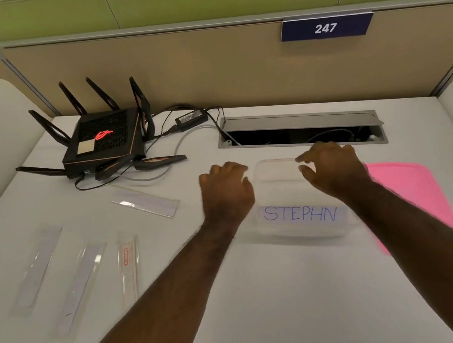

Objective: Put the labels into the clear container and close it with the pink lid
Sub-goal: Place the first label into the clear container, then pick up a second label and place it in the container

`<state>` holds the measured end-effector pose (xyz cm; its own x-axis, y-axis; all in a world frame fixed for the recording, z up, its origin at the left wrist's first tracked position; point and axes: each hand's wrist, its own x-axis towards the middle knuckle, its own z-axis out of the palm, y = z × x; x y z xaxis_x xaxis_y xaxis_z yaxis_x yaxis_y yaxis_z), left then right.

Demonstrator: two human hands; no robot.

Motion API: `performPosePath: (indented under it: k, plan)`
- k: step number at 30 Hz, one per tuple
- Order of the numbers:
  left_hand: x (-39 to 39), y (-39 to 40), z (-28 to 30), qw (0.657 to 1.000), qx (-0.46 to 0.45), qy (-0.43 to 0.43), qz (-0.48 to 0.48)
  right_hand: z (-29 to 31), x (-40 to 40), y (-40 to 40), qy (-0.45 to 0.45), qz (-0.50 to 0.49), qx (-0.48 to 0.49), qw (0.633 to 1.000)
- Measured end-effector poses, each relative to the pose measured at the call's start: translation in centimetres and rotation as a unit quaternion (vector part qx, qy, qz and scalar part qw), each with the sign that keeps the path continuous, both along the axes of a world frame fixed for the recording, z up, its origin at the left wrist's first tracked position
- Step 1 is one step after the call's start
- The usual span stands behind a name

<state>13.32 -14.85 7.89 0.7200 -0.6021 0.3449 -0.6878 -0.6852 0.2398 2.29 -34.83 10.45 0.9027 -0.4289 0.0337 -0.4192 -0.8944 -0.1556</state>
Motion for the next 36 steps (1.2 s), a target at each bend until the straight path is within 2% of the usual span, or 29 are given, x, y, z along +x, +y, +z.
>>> performPosePath:
  k: [5, 8, 14, 16, 19, 26, 30, 36]
  plan:
    - [2.2, 8.4, -0.7, 0.985, -0.022, 0.081, 0.150, 1.2, 4.2, 5.5, -0.058, 0.070, 0.037, 0.995]
    - [2.2, 14.6, -2.5, 0.966, -0.014, 0.119, 0.228, 0.5, 6.7, 10.6, -0.061, 0.113, 0.101, 0.987]
    - [-1.3, 24.8, -5.7, 0.913, -0.003, 0.189, 0.361, -5.5, 9.2, 23.5, 0.077, 0.258, 0.152, 0.951]
    - [-2.4, 26.8, -6.3, 0.886, -0.018, 0.255, 0.386, -7.7, 9.1, 27.1, 0.113, 0.309, 0.150, 0.932]
    - [-3.4, 28.3, -6.6, 0.834, -0.120, 0.380, 0.382, -9.8, 8.9, 30.8, 0.148, 0.351, 0.144, 0.913]
    - [-3.0, 29.2, -5.0, 0.790, -0.218, 0.445, 0.362, -10.7, 9.1, 32.4, 0.114, 0.372, 0.131, 0.912]
    - [-1.3, 29.2, -1.6, 0.786, -0.264, 0.468, 0.305, -9.9, 9.8, 30.5, 0.037, 0.359, 0.107, 0.926]
    - [1.5, 28.0, 3.3, 0.776, -0.251, 0.550, 0.183, -6.1, 10.6, 24.0, -0.037, 0.323, 0.077, 0.943]
